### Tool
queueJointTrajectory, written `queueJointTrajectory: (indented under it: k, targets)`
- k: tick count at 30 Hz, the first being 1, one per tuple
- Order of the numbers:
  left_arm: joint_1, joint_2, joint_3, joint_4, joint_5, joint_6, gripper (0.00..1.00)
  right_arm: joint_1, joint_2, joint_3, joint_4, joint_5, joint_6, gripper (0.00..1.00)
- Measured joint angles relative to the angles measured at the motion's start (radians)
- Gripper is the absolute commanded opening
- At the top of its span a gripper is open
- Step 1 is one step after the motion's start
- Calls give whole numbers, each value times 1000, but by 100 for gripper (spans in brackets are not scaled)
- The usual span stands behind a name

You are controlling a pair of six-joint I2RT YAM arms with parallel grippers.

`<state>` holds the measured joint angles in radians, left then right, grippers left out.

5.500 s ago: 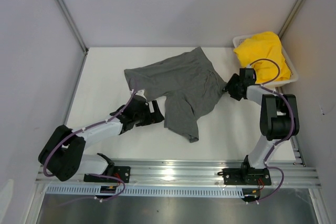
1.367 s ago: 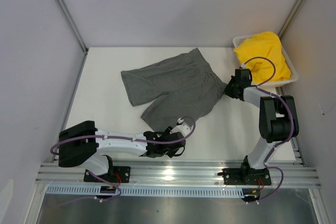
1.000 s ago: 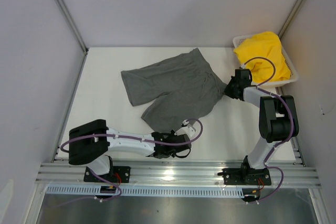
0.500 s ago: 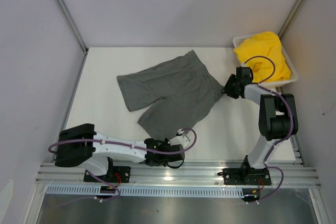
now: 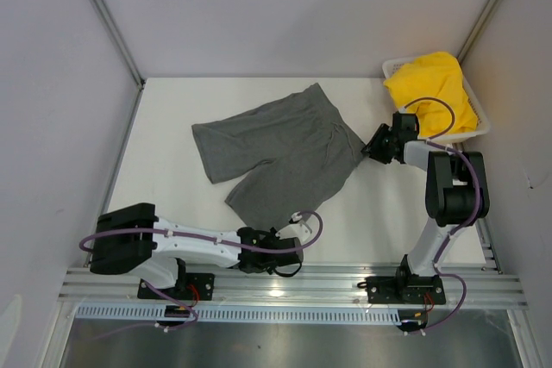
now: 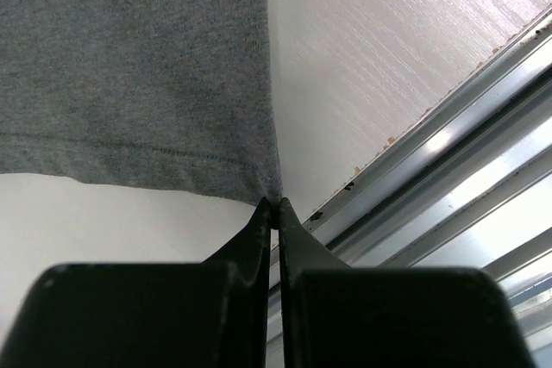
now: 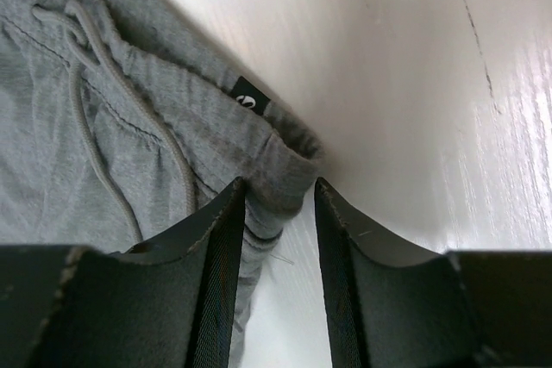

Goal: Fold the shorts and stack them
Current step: Flatten the shorts out, then fold the shorts

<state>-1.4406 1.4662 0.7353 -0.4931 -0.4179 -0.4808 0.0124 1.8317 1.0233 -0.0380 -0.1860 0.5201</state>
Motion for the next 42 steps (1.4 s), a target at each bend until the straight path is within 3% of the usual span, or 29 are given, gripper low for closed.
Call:
queueJointTrajectory:
  k: [4,8,13,18,20,22,30,33,37,42]
  targets:
    - [0,0,0,1,3,0,0,2,9,-1,24,-17,8,38]
    - [0,-5,0,2,11,0,0,10,11,-1,26,-13,8,0]
    - [0,-50,-3,2,35,-1,0,14,6,1,-6,6,8,0]
    - [-1,-187,-12,0,87,-10,0,21,-67,35,-204,70,-49,0]
    - [-1,-252,-12,0,106,-16,0,27,-90,84,-303,97,-77,14]
    - [-1,-298,-12,0,119,-17,0,40,-95,146,-390,134,-103,19]
    - [-1,-290,-18,-3,141,-27,0,119,-25,359,-591,213,-167,26]
    - [-1,-261,-25,0,145,-35,0,151,55,466,-635,232,-182,50]
    - [-1,-243,-29,4,149,-39,0,176,107,520,-653,225,-199,56]
    - [-1,-242,-29,5,152,-42,0,145,70,431,-575,137,-191,56]
